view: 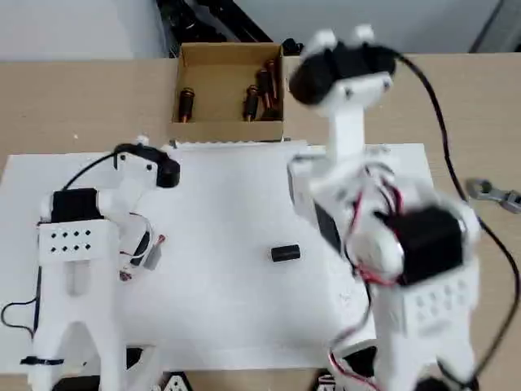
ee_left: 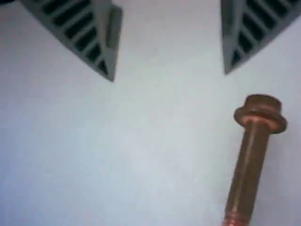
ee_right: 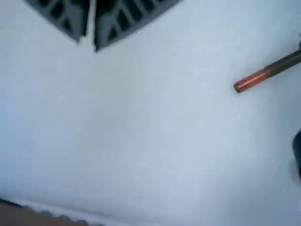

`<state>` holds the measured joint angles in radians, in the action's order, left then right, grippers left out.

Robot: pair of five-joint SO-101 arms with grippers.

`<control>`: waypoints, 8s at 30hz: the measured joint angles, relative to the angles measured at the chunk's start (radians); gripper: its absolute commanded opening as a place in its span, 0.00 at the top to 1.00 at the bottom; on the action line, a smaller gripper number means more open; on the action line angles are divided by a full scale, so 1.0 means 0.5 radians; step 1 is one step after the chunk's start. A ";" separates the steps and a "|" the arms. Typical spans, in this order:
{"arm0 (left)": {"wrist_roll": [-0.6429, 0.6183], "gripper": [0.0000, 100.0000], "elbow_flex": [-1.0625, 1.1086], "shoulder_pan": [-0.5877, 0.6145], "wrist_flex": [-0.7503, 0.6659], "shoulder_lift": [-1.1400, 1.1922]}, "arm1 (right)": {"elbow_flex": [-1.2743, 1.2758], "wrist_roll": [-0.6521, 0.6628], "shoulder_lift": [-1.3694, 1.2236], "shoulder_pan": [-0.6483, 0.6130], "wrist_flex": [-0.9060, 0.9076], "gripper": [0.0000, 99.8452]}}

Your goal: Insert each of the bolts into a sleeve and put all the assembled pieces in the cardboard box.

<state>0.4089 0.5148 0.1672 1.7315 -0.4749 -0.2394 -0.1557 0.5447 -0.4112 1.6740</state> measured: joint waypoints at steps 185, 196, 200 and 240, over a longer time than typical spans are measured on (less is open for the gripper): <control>0.908 0.75 -0.301 -0.037 -0.733 0.908 | 1.765 0.147 1.617 0.218 -0.353 1.00; -0.249 0.75 -1.132 -0.037 -0.120 0.908 | 1.798 0.101 1.832 0.212 -0.334 1.00; -0.703 0.75 -1.231 -0.037 -0.025 0.908 | 1.900 0.012 1.832 0.221 -0.322 1.00; -2.105 0.69 -1.341 -0.034 -0.003 1.316 | 2.022 -0.009 1.651 0.221 -0.433 1.00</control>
<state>-0.6437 -0.1557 0.1504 1.7300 0.1834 0.7718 -0.1603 1.3702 -0.3007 1.4576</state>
